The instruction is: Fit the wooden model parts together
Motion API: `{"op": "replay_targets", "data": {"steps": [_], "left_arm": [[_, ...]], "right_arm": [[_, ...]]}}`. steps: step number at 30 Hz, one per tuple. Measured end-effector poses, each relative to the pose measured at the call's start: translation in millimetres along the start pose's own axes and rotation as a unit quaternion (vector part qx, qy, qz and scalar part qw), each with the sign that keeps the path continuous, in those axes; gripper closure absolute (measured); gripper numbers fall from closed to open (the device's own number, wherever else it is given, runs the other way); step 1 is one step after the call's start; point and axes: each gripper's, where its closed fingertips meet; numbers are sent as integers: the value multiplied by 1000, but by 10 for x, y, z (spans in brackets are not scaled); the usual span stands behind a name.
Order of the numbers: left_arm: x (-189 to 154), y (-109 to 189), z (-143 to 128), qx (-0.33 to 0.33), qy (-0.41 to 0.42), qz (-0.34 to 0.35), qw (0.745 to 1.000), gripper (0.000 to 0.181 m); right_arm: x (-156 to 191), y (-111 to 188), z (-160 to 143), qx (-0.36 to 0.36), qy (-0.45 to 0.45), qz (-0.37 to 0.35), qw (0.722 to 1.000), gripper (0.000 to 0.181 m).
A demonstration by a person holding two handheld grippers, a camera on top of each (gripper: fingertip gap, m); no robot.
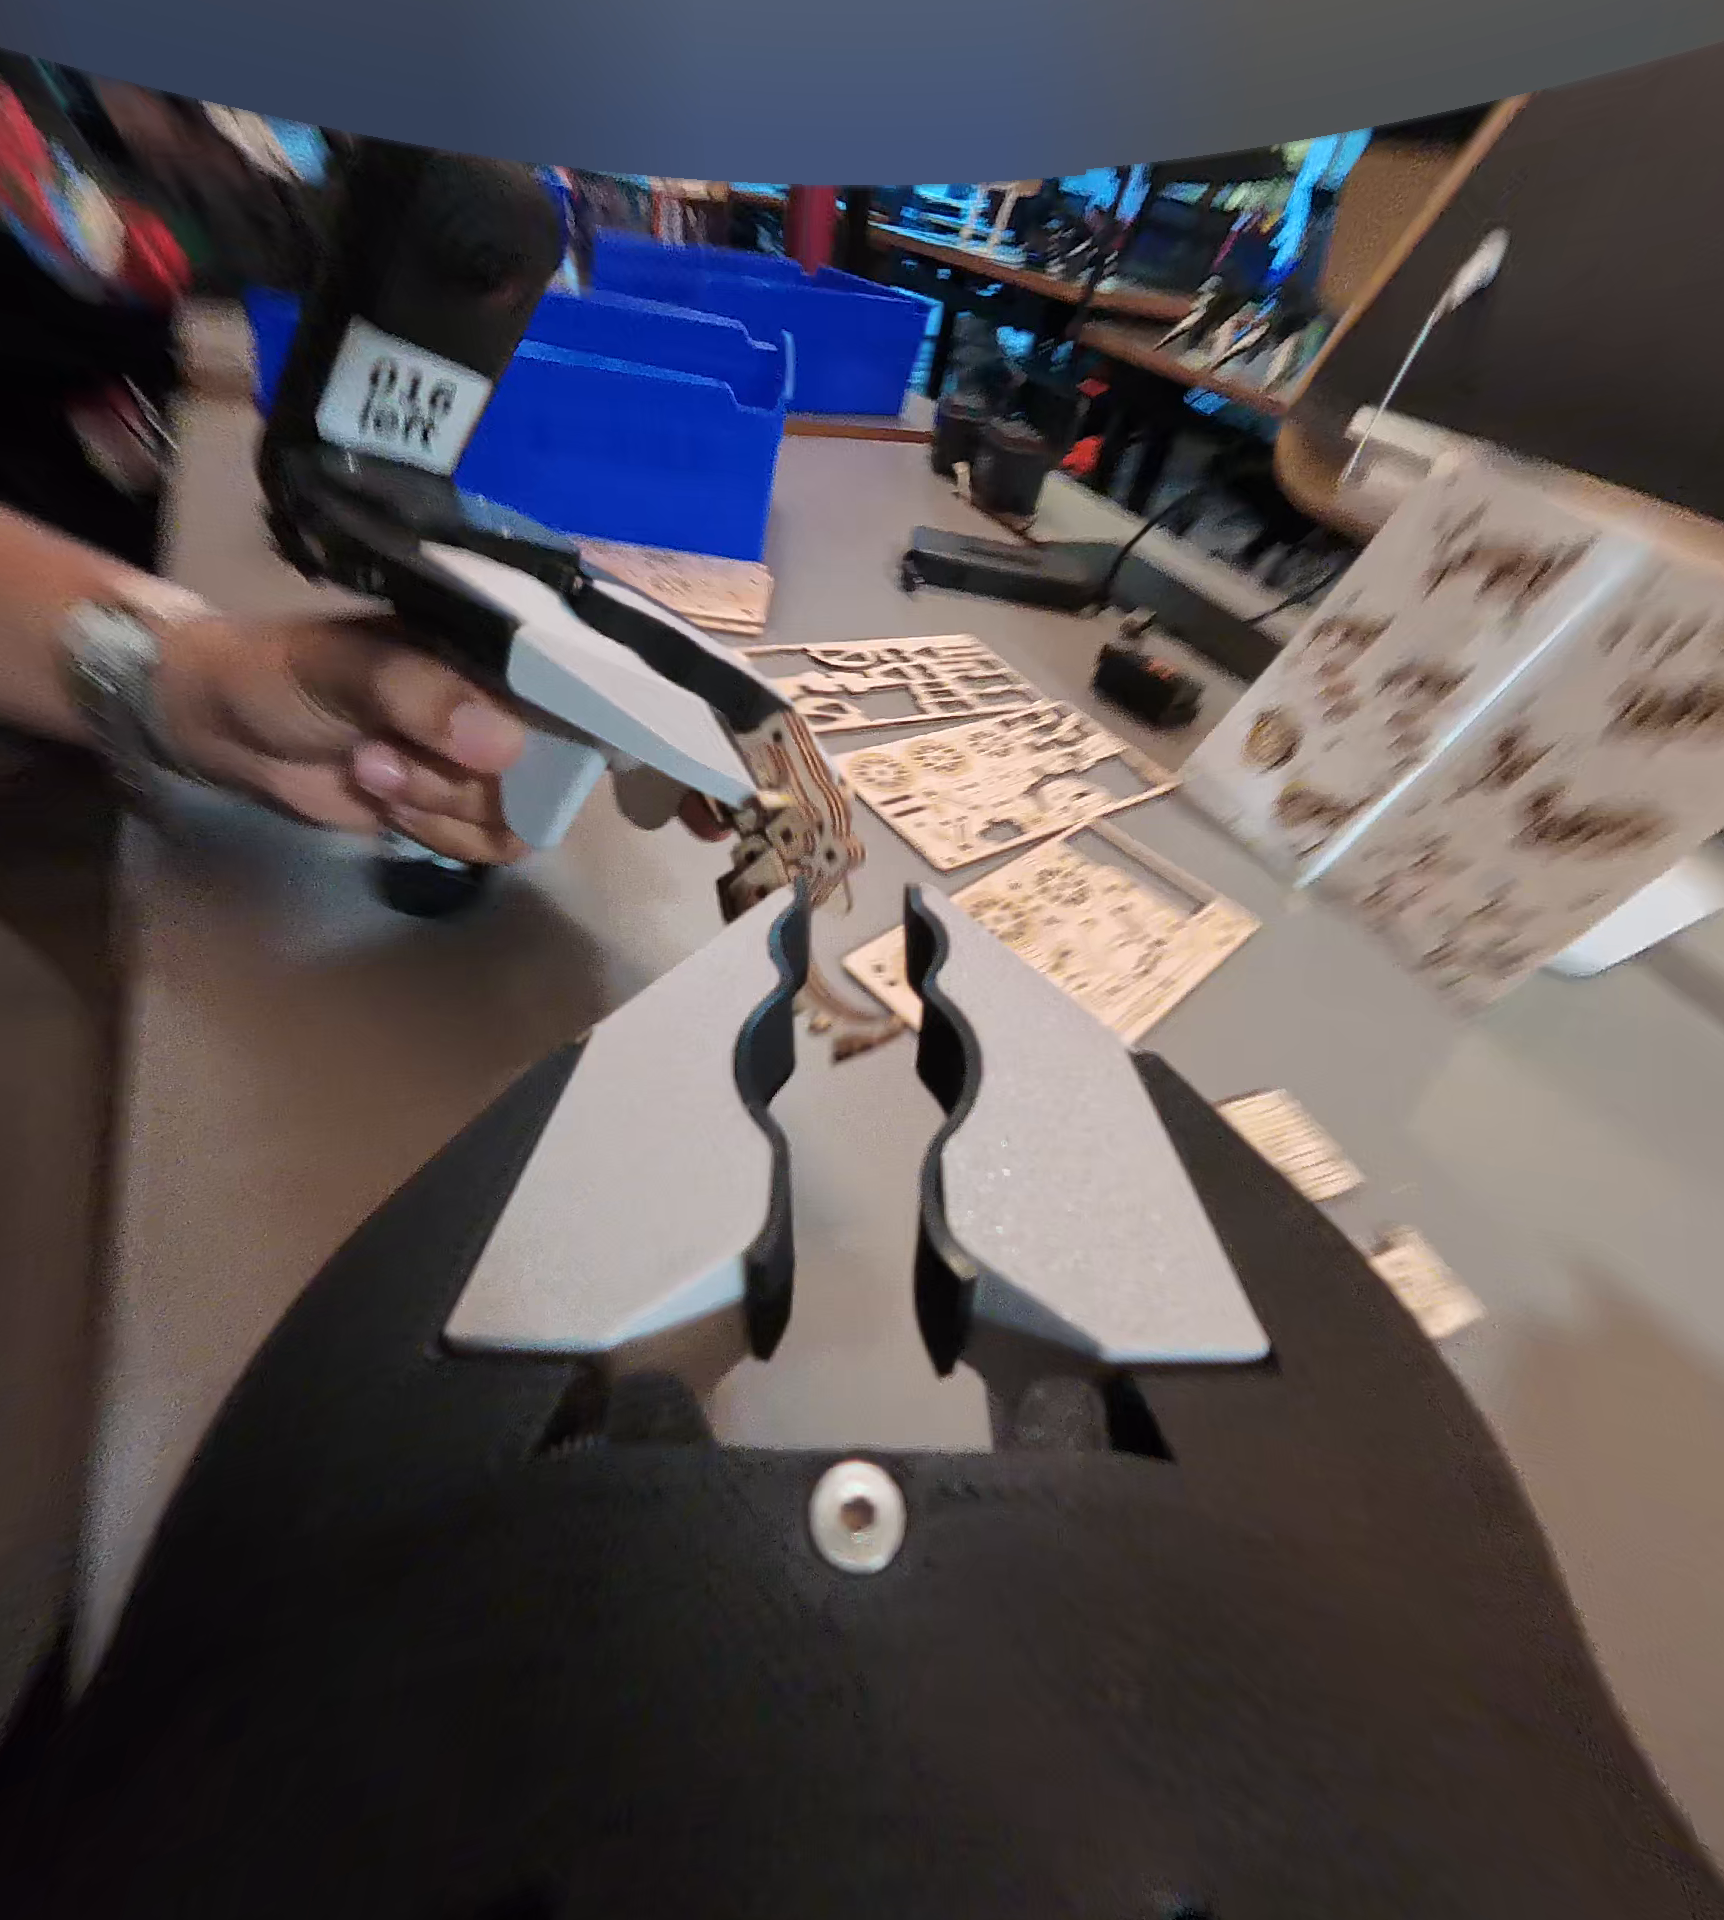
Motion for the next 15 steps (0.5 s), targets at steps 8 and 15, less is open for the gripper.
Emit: {"op": "replay_targets", "data": {"steps": [8, 15], "left_arm": [[-142, -37, -107, 20, 20, 1, 1000, 156], [-234, -50, -138, 28, 10, -9, 1000, 156]], "right_arm": [[240, -69, 8, 31, 169, -18, 985, 168], [290, -66, 14, 34, 199, -16, 979, 175]]}}
Point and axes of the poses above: each gripper's, where its closed fingertips meet, y back along the fingers, z out of its top, x = y × z across the jaws, and after that the axes turned 8 degrees about -x, right-handed
